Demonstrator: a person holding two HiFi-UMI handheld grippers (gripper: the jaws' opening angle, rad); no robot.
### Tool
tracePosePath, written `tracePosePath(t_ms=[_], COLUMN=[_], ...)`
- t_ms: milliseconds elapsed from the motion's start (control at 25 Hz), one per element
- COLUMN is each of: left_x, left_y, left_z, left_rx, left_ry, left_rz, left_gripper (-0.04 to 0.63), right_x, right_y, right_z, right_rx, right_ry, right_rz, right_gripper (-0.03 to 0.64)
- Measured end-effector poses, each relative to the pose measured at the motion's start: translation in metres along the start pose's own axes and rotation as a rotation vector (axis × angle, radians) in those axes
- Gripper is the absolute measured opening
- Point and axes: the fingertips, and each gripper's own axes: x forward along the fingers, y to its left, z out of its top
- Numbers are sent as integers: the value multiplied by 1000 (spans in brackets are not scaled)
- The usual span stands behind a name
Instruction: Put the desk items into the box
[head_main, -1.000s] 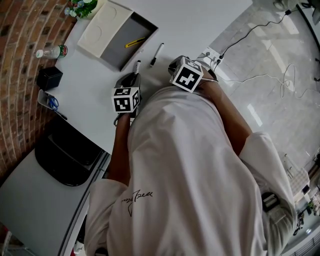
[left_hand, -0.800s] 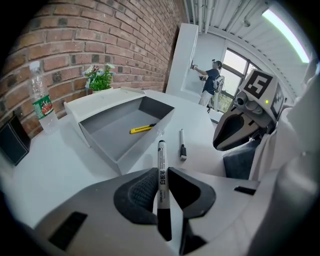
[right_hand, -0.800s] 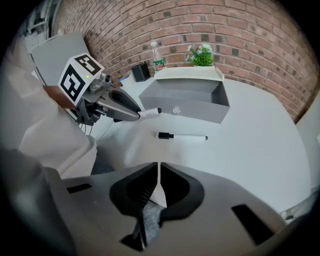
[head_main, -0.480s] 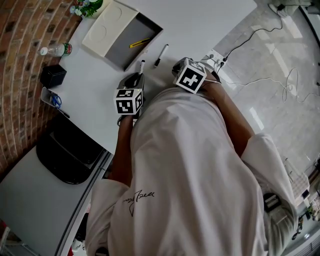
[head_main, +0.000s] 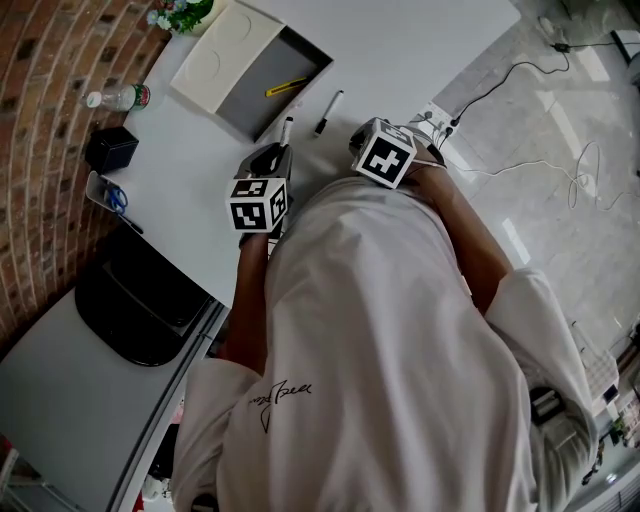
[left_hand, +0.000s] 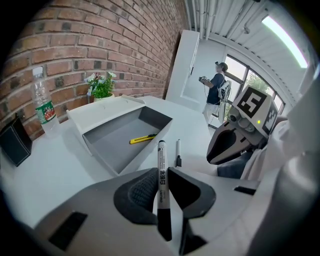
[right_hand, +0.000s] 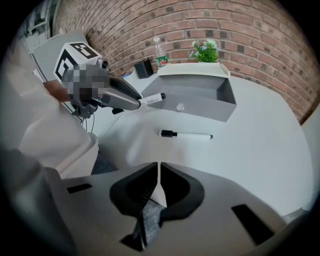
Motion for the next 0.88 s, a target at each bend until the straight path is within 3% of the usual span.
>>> tracePosePath(t_ms=[880], left_x=[-18], left_y=[16], left_z=[37], left_rx=[-39], left_ry=[-88], left_rz=[5], left_gripper=[66], right_x=[5], right_y=[-3], right_z=[0], right_rx=[1], right_ry=[25], right_rz=[15], right_gripper=[40])
